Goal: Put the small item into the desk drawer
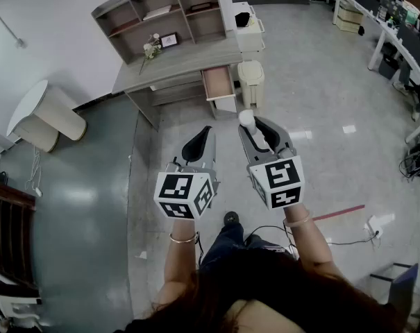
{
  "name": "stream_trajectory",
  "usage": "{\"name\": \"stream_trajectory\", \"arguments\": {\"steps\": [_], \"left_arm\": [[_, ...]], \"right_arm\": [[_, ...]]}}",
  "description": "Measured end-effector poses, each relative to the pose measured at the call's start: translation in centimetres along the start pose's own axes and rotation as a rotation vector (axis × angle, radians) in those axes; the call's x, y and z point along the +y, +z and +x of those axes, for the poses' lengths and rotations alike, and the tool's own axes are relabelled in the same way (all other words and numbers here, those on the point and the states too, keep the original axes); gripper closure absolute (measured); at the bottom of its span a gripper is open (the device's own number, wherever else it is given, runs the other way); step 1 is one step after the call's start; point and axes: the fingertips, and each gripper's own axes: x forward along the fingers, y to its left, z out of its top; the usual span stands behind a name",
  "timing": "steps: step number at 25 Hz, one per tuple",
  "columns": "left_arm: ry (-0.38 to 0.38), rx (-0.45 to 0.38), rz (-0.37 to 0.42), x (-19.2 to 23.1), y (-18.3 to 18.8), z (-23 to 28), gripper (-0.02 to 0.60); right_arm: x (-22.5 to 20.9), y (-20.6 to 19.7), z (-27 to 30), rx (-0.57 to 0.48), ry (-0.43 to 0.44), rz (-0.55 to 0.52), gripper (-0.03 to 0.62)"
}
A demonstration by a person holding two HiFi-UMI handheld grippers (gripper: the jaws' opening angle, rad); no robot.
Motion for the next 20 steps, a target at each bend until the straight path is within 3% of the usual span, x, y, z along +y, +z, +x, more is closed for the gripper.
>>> {"name": "stream_trajectory", "arguments": {"steps": [20], "left_arm": [[-0.074, 0.026, -0.031, 13.3, -2.1, 7.5, 0.566]], "right_arm": [[2.1, -1.9, 15.7, 0.051, -0.084, 0.011, 0.476]]}}
